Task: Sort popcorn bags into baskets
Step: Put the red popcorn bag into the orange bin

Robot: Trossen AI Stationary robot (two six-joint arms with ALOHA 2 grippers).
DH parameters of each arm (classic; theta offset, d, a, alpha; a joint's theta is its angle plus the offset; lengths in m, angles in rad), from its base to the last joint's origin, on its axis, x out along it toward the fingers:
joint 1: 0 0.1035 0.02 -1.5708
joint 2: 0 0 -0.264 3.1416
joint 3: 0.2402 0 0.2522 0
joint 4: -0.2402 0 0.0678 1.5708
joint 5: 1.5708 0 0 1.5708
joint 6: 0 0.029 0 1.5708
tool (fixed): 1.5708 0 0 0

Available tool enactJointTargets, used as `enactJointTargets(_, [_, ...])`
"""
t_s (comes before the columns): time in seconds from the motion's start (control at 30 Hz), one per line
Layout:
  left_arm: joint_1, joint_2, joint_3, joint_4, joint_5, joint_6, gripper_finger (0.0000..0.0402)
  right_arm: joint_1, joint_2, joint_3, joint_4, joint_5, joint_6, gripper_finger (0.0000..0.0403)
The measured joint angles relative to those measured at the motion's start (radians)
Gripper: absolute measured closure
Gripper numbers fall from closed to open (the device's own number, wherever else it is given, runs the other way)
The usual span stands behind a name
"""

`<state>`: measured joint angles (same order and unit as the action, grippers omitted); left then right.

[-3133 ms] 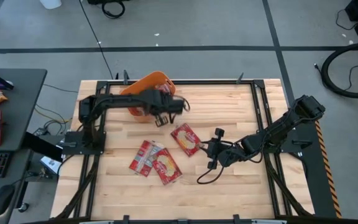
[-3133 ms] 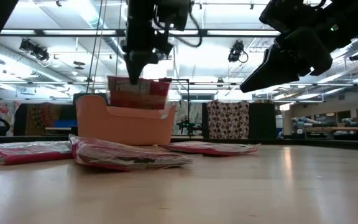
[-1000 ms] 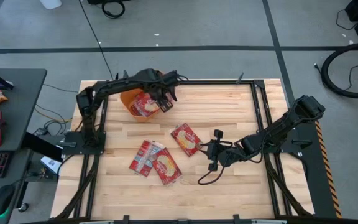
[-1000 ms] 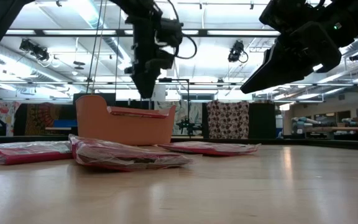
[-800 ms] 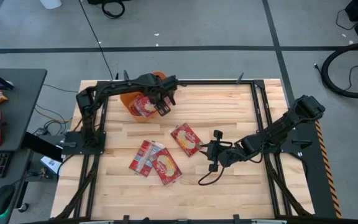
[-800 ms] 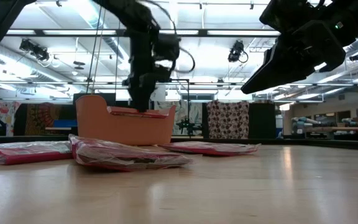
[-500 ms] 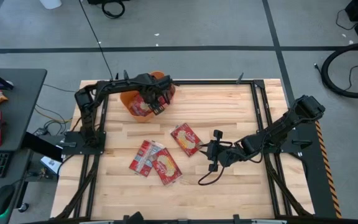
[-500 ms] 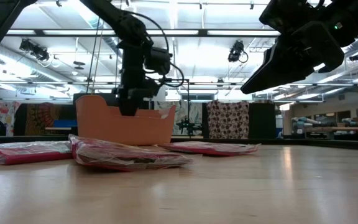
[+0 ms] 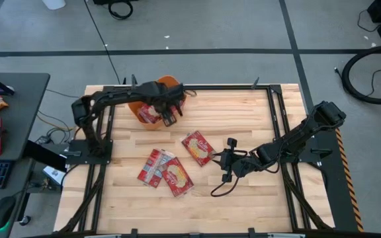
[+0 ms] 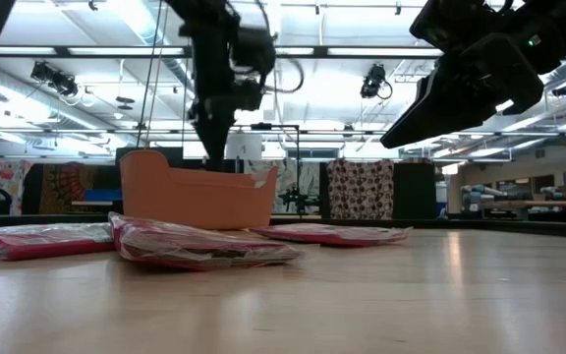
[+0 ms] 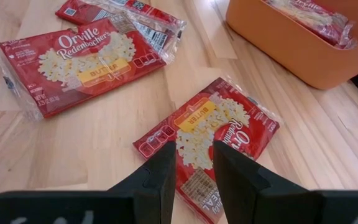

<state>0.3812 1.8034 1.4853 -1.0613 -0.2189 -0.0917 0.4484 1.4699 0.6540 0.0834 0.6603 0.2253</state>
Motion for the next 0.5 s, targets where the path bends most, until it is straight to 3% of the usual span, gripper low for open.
enactJointTargets(0.13, [-0.13, -0.003, -0.002, -0.027, 0.069, 0.006, 0.026, 0.0, 0.0, 0.0, -0.006, 0.0, 0.003, 0.0292])
enactJointTargets(0.5, [-0.529, 0.005, -0.003, -0.118, 0.062, 0.188, 0.0259, 0.0, 0.0, 0.0, -0.018, 0.0, 0.007, 0.0292])
